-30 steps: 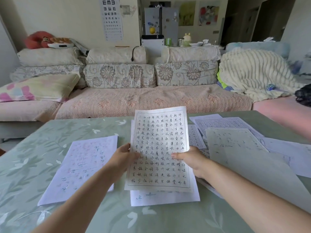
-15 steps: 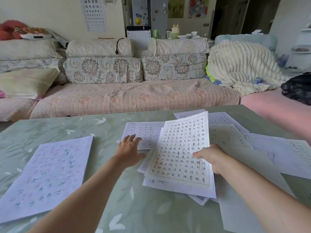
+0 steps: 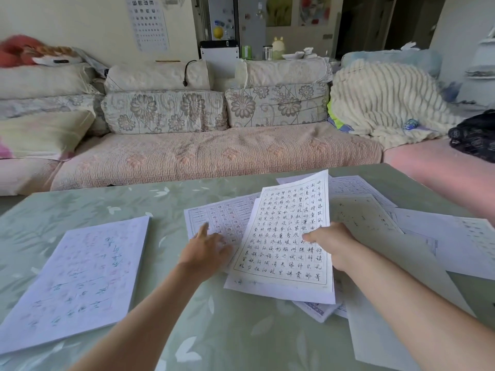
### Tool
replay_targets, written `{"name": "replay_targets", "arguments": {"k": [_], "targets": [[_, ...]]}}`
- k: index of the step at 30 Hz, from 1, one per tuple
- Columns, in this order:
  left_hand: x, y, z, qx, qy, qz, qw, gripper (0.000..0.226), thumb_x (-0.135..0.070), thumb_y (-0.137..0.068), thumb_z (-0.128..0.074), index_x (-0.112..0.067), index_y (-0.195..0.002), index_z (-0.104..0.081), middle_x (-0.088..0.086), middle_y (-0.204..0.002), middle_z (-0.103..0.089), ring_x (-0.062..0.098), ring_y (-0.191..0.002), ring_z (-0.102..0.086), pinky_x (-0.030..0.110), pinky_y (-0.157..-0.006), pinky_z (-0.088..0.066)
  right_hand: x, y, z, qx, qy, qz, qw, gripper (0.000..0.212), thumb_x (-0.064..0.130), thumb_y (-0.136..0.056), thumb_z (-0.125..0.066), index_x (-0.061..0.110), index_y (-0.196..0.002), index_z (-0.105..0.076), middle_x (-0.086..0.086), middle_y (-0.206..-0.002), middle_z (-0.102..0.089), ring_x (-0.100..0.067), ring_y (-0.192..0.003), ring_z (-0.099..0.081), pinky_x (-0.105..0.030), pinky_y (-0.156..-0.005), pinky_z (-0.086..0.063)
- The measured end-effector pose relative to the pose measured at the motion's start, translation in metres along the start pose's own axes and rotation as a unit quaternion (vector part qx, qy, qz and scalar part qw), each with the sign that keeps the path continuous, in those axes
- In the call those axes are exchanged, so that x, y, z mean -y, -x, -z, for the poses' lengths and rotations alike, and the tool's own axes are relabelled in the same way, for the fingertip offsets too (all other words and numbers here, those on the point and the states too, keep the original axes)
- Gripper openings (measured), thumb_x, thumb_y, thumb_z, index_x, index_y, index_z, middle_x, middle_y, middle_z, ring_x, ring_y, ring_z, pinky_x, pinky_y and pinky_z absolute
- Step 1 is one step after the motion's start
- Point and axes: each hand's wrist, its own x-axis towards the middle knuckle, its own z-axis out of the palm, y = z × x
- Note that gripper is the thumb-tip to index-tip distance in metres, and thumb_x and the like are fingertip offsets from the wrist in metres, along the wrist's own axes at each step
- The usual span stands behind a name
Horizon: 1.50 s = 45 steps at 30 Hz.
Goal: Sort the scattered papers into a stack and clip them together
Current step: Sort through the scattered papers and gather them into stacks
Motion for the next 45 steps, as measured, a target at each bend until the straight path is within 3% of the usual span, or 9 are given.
{"name": "replay_targets", "arguments": {"k": [7,13,19,23,28,32,36,41,45], "targets": [[-0.002,0.04,0.013,0.042,0.041,-0.042,0.997,0.033,-0.046,-0.097,-0.041,-0.041,-0.122,-0.061,0.001,-0.107,-0.05,0.021,-0.112,-0.047,0.035,-0.096,-0.04,0.0,0.029,-0.017,-0.011,0.019,0.023,0.999,0.059,0.007,-0.083,-0.076,0.0,-0.133,-0.046,-0.016,-0.123,-0.057,-0.029,-0.104,-0.054,-0.032,-0.083,-0.041],[0.024,0.047,0.025,0.004,0.167,0.02,0.986,0.032,-0.025,-0.096,-0.05,-0.027,-0.126,-0.061,-0.002,-0.128,-0.059,0.017,-0.114,-0.054,0.025,-0.088,-0.04,-0.001,0.04,-0.047,-0.023,0.067,0.058,0.996,0.026,0.005,-0.081,-0.068,0.006,-0.102,-0.053,-0.006,-0.091,-0.058,-0.015,-0.07,-0.051,-0.025,-0.057,-0.041],[0.058,0.022,0.036,0.028,0.133,0.196,0.971,0.058,-0.043,-0.095,-0.041,-0.015,-0.145,-0.035,0.013,-0.145,-0.042,0.031,-0.135,-0.033,0.041,-0.105,-0.033,0.003,0.042,-0.086,-0.04,0.042,0.087,0.995,0.038,0.001,-0.083,-0.055,0.014,-0.118,-0.059,-0.004,-0.109,-0.069,-0.017,-0.078,-0.061,-0.021,-0.052,-0.043],[0.053,0.004,0.04,0.052,0.111,0.218,0.968,0.064,-0.053,-0.091,-0.043,-0.006,-0.136,-0.046,0.017,-0.131,-0.054,0.033,-0.122,-0.049,0.037,-0.101,-0.042,0.002,0.042,-0.111,-0.043,0.078,0.099,0.991,0.069,0.001,-0.087,-0.051,0.021,-0.15,-0.028,-0.003,-0.137,-0.054,-0.02,-0.095,-0.055,-0.022,-0.051,-0.041],[0.05,0.001,0.041,0.095,0.186,0.22,0.953,0.036,-0.042,-0.084,-0.064,-0.01,-0.099,-0.062,0.002,-0.083,-0.063,0.022,-0.085,-0.063,0.026,-0.068,-0.052,-0.007,0.035,-0.128,-0.059,0.085,0.13,0.986,0.067,-0.002,-0.08,-0.051,0.023,-0.141,-0.042,-0.006,-0.121,-0.061,-0.027,-0.101,-0.061,-0.031,-0.069,-0.055],[0.052,-0.003,0.043,0.12,0.294,0.23,0.92,0.036,-0.034,-0.076,-0.075,-0.012,-0.103,-0.067,0.005,-0.095,-0.072,0.022,-0.086,-0.07,0.033,-0.078,-0.059,-0.007,0.032,-0.12,-0.045,0.033,0.106,0.993,0.068,-0.006,-0.082,-0.052,0.023,-0.143,-0.043,-0.003,-0.126,-0.063,-0.023,-0.1,-0.062,-0.026,-0.063,-0.048],[0.049,0.005,0.055,0.194,0.367,0.239,0.878,0.022,-0.031,-0.088,-0.068,-0.012,-0.1,-0.064,0.009,-0.09,-0.075,0.021,-0.072,-0.07,0.026,-0.055,-0.055,-0.009,0.025,-0.112,-0.028,-0.012,0.087,0.996,0.069,-0.009,-0.082,-0.057,0.021,-0.143,-0.046,-0.007,-0.127,-0.062,-0.024,-0.102,-0.062,-0.022,-0.056,-0.043],[0.05,0.017,0.054,0.224,0.427,0.222,0.847,0.026,-0.024,-0.088,-0.071,-0.005,-0.105,-0.064,0.011,-0.094,-0.075,0.023,-0.082,-0.073,0.034,-0.074,-0.06,-0.009,0.027,-0.105,0.006,0.02,0.087,0.996,0.063,-0.01,-0.084,-0.059,0.017,-0.14,-0.05,-0.005,-0.134,-0.058,-0.017,-0.096,-0.058,-0.019,-0.055,-0.039],[0.063,0.022,0.05,0.152,0.437,0.201,0.864,0.025,-0.001,-0.085,-0.069,-0.005,-0.109,-0.066,0.011,-0.101,-0.073,0.027,-0.089,-0.071,0.044,-0.083,-0.059,-0.007,0.032,-0.1,0.049,0.058,0.108,0.991,0.056,-0.006,-0.081,-0.066,0.011,-0.134,-0.055,0.001,-0.107,-0.063,-0.013,-0.088,-0.06,-0.021,-0.062,-0.044]]}}
